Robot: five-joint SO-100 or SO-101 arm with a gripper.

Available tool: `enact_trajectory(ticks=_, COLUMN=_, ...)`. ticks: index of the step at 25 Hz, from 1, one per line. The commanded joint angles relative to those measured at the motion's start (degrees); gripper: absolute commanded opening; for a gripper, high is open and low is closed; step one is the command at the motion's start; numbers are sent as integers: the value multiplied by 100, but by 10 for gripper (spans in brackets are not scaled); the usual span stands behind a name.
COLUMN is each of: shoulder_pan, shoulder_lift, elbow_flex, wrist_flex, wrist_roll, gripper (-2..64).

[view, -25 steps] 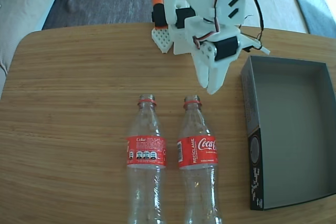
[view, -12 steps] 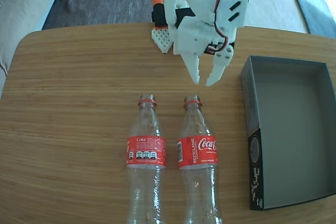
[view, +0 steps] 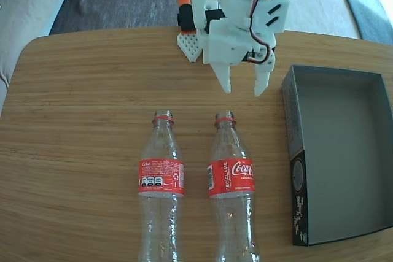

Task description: Grasp the bottles and put them in the box.

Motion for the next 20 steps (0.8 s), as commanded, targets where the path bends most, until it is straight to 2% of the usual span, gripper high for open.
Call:
enact_trajectory(ticks=1, shoulder_pan=-18, shoulder_lift=18, elbow_flex=-18, wrist_flex=-105, wrist_roll=-9, gripper=200)
enact_trajectory(ticks=5, shoulder_pan=9, shoulder_lift=18, elbow_flex=229, wrist_flex=-105, wrist_roll=0, gripper=220)
enact_trajectory(ticks=8, shoulder_pan=211, shoulder_lift=9, elbow_flex=264, wrist_flex=-105, wrist_roll=0, gripper=329)
enact_trajectory(ticks=10, shoulder_pan=343, shoulder_lift=-132, elbow_flex=246, wrist_flex=-97, wrist_roll=0, gripper=366)
enact_trajectory(ticks=16, shoulder_pan=475, shoulder_lift=-1002, elbow_flex=-132, wrist_flex=-149, wrist_roll=-9, gripper=368)
enact_trajectory(ticks=20, shoulder_pan=439, shoulder_lift=-1160, elbow_flex=-70, wrist_flex=-615, wrist_roll=0, gripper=368)
